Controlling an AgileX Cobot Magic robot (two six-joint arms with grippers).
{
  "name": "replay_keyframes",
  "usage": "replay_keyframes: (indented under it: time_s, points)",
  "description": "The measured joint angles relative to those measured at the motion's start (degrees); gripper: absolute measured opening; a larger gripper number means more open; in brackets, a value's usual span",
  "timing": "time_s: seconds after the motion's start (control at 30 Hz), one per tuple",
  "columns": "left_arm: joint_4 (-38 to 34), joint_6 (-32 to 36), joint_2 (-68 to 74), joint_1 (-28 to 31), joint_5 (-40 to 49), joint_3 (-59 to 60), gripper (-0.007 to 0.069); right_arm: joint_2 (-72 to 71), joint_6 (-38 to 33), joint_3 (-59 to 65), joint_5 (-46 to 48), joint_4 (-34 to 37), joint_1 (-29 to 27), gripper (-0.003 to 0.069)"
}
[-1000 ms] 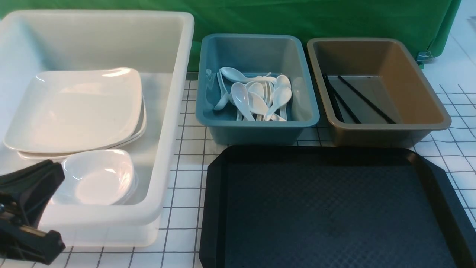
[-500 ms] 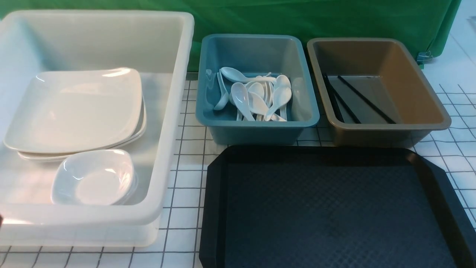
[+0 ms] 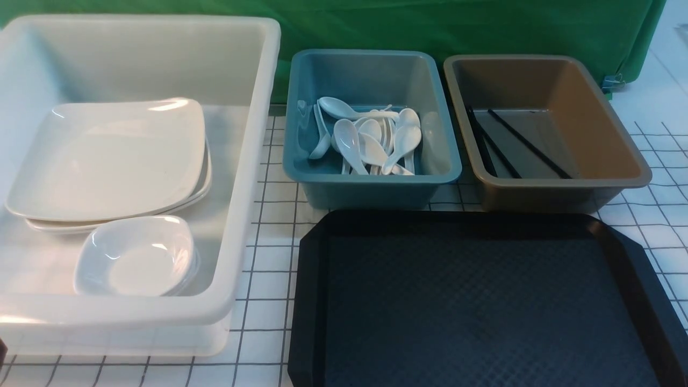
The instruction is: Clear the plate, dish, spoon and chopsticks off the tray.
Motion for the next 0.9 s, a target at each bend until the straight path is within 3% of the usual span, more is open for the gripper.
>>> replay_keyframes:
  time_s: [0.37, 0.9]
  points:
    - [-0.28, 1.29, 0.00, -2.93, 0.11, 0.00, 0.0020, 0.00, 0.00, 0.00, 0.00, 0.00, 0.00, 0.0241]
    - [-0.57, 1.40, 0.00, -1.53, 0.11, 0.00, 0.0020, 0.00, 0.00, 0.00, 0.00, 0.00, 0.00, 0.0241]
